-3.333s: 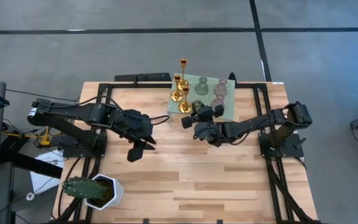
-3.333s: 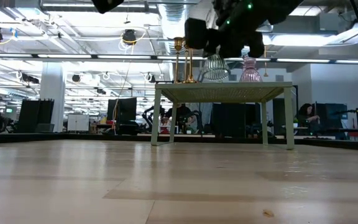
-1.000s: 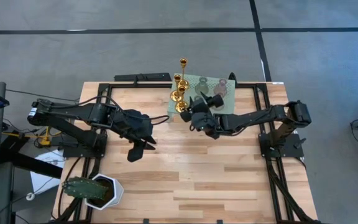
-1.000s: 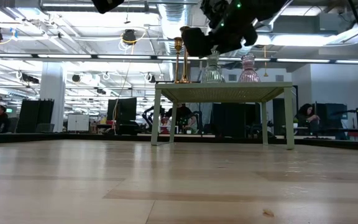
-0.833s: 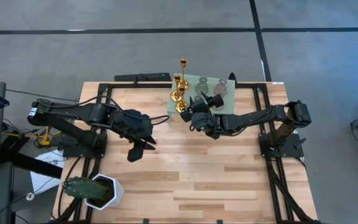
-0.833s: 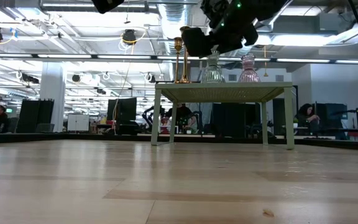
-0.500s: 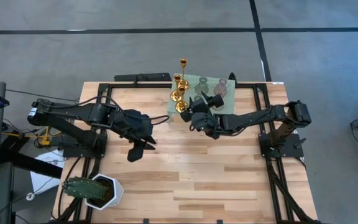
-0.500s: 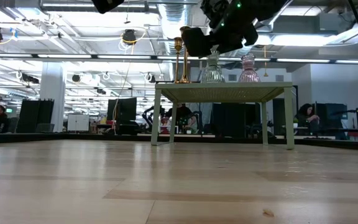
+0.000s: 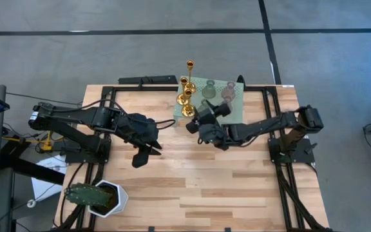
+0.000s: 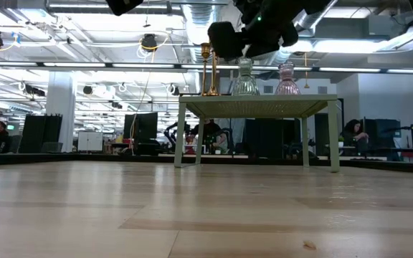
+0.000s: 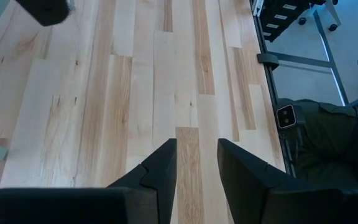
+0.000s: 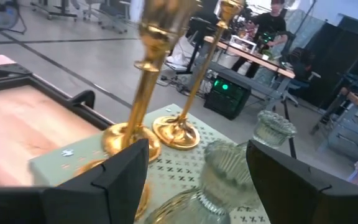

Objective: Pick & Place candle stick holders
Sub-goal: Put the green candle holder on the shelf aligned with the other green candle holder

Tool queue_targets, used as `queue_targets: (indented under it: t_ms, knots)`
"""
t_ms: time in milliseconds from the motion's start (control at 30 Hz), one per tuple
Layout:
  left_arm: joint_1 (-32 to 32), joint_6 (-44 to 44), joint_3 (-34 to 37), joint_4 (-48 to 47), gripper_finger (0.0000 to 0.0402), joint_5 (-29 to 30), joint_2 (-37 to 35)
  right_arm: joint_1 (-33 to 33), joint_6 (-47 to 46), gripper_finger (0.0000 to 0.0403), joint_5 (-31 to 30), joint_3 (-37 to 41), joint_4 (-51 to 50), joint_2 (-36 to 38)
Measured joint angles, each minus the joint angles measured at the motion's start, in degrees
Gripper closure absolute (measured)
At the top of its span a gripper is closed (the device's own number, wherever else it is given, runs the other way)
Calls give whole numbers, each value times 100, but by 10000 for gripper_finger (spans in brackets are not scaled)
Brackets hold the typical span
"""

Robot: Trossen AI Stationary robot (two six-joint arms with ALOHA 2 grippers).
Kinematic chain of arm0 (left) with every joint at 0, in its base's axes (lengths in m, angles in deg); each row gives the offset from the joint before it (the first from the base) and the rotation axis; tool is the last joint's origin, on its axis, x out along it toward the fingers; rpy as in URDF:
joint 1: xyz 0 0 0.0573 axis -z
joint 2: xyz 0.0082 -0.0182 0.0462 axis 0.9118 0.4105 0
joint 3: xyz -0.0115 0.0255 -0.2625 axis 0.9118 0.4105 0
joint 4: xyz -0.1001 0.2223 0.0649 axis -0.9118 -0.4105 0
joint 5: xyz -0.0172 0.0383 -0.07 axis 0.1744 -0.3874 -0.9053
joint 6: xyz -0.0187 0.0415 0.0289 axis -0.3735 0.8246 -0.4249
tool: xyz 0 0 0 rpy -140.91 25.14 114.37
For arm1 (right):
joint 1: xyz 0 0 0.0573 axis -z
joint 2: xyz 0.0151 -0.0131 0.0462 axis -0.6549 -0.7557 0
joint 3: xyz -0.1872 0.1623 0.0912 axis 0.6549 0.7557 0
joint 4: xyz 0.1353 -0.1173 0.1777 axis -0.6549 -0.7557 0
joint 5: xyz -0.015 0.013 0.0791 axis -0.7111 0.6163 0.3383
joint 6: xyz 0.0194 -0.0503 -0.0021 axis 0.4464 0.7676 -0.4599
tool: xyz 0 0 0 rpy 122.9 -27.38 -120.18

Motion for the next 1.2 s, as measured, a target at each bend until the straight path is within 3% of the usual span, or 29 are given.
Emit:
queue_targets:
  t_ms: [400,533,733,1200]
  knots:
    - [1,-83,0,0,286,0,0,-786,-295,161,124,2,-425,0]
    - [1,-85,0,0,286,0,0,-865,-1015,228,154,2,-1231,-2]
    - [0,-85,0,0,286,1,0,-542,-1493,385,683,4,-1796,-10]
    - [0,-85,0,0,286,1,0,288,-1336,402,921,4,-1972,-9]
